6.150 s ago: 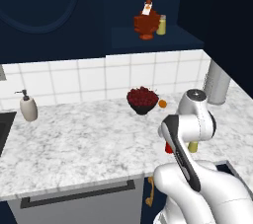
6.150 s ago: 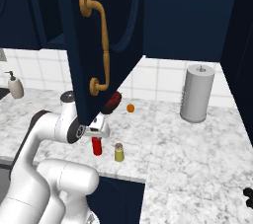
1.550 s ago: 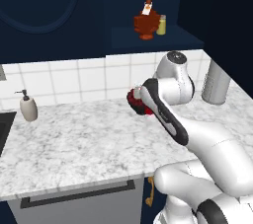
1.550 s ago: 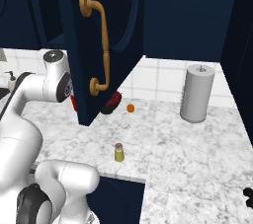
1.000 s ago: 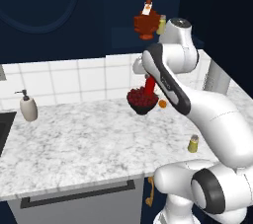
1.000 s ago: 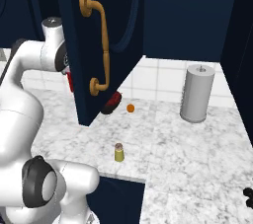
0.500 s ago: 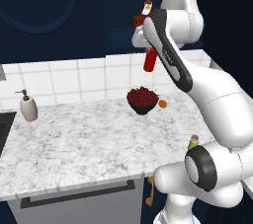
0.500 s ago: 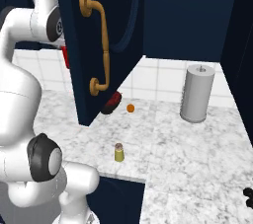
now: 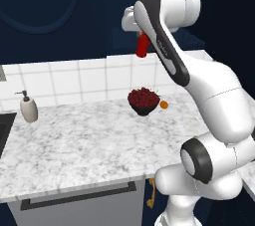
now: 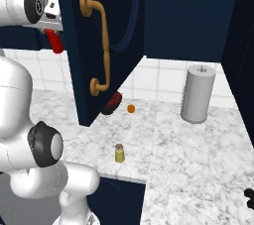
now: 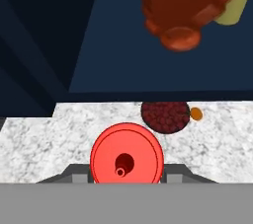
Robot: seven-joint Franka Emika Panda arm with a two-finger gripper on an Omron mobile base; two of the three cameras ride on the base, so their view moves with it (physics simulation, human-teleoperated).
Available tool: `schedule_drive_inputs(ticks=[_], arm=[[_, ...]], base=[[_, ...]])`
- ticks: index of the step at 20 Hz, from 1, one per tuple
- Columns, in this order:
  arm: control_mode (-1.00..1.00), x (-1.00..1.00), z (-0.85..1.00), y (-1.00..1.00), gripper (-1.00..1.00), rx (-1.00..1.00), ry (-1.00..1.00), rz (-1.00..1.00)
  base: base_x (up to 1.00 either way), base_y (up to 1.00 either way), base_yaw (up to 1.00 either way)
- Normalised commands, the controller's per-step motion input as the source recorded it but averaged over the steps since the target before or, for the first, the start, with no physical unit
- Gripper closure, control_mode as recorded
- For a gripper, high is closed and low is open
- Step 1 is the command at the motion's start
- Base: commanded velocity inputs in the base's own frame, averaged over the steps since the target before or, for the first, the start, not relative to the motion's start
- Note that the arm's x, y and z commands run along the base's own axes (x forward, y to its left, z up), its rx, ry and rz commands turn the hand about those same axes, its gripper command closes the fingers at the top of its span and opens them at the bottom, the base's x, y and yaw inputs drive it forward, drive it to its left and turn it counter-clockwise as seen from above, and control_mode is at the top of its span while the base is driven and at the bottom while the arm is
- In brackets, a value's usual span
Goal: Put the shaker and condiment bottle from the counter next to their counterparts in the cabinet.
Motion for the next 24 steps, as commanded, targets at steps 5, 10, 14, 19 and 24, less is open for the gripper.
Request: schedule_drive_inputs(ticks=[5, 10, 14, 19, 24], arm=[[-1.0, 0.1, 0.51, 0.17, 1.0, 0.01, -0.04, 0.0], [-1.0, 0.45, 0.09, -0.01, 1.0, 0.02, 0.01, 0.0], [-1.0, 0.8, 0.26, -0.15, 1.0, 0.11, 0.05, 0.0], [-1.0, 0.01, 0.0, 0.06, 1.0, 0.0, -0.02, 0.0], [-1.0, 0.01, 0.0, 0.12, 1.0, 0.0, -0.04, 0.0]], base=[[0.0, 0.0, 0.0], [0.0, 0.0, 0.0], [0.0, 0.0, 0.0], [0.0, 0.0, 0.0], [0.0, 0.0, 0.0]])
